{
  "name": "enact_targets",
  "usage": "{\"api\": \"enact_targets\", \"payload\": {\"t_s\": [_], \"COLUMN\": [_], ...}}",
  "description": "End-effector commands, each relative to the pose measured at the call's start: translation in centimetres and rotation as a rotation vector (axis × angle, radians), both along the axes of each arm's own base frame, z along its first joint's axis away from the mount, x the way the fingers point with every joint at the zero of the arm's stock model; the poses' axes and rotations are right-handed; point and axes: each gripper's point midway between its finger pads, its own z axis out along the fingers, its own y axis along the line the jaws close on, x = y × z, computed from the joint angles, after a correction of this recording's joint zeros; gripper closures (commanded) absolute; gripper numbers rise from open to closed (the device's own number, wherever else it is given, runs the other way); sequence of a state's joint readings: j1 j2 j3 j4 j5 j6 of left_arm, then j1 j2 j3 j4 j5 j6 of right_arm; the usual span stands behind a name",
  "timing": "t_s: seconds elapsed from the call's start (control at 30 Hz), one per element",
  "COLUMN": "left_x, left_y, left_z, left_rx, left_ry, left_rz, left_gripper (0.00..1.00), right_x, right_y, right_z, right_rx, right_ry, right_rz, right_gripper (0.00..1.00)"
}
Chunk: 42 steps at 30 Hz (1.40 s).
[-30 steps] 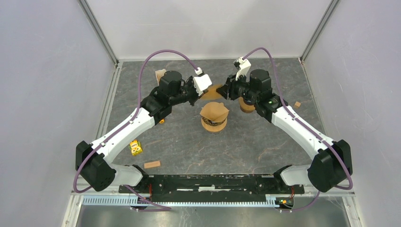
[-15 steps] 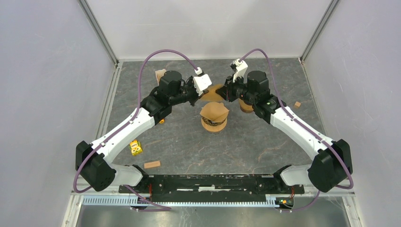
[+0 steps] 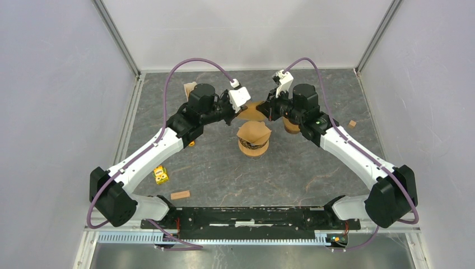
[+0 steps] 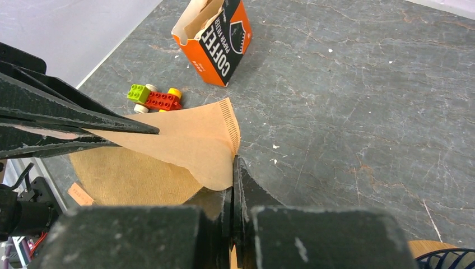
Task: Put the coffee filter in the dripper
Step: Place the coffee filter in the coffee dripper.
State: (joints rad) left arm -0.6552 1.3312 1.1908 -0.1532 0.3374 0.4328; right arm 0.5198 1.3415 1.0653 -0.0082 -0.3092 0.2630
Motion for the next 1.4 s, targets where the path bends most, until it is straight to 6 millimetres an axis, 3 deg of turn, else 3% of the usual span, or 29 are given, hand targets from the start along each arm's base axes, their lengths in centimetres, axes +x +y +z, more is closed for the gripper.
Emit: {"api": "enact_targets", "payload": {"t_s": [0.0, 0.13, 0.23, 0.43, 0.63, 0.8, 0.97, 1.13, 1.37], "left_x": [0.3, 0.6, 0.4, 0.4, 0.5, 0.4, -0.2, -0.4, 0.2], "left_y": [-0.5, -0.7, -1.1, -2.0, -2.6, -2.6, -2.8, -3.5, -5.9], "left_z": [1.7, 1.8, 1.6, 1.7, 3.0, 4.7, 5.5, 4.7, 3.9], "left_rx": [-0.076, -0.096, -0.092, -0.086, -0.105, -0.097, -0.059, -0.059, -0.107], "left_ry": [-0.004, 0.015, 0.025, 0.039, 0.055, 0.053, 0.077, 0.117, 0.191], "left_rz": [0.027, 0.043, 0.029, 0.012, 0.004, -0.010, -0.043, -0.073, -0.092], "left_gripper": [0.98, 0.94, 0.79, 0.63, 0.31, 0.05, 0.00, 0.00, 0.00], "right_x": [0.3, 0.4, 0.5, 0.8, 1.1, 0.9, 0.6, 0.2, 0.0], "right_y": [-0.3, -0.6, -1.0, -1.8, -3.4, -6.3, -10.1, -13.9, -17.4], "right_z": [1.4, 1.7, 1.7, 2.3, 2.8, 3.8, 4.0, 5.2, 4.1], "right_rx": [0.000, -0.004, -0.025, -0.055, -0.109, -0.165, -0.254, -0.324, -0.405], "right_ry": [-0.052, -0.065, -0.064, -0.087, -0.106, -0.129, -0.069, -0.057, 0.019], "right_rz": [-0.019, -0.033, -0.050, -0.083, -0.121, -0.165, -0.210, -0.275, -0.318], "right_gripper": [1.00, 1.00, 1.00, 1.00, 1.00, 1.00, 1.00, 1.00, 1.00]}}
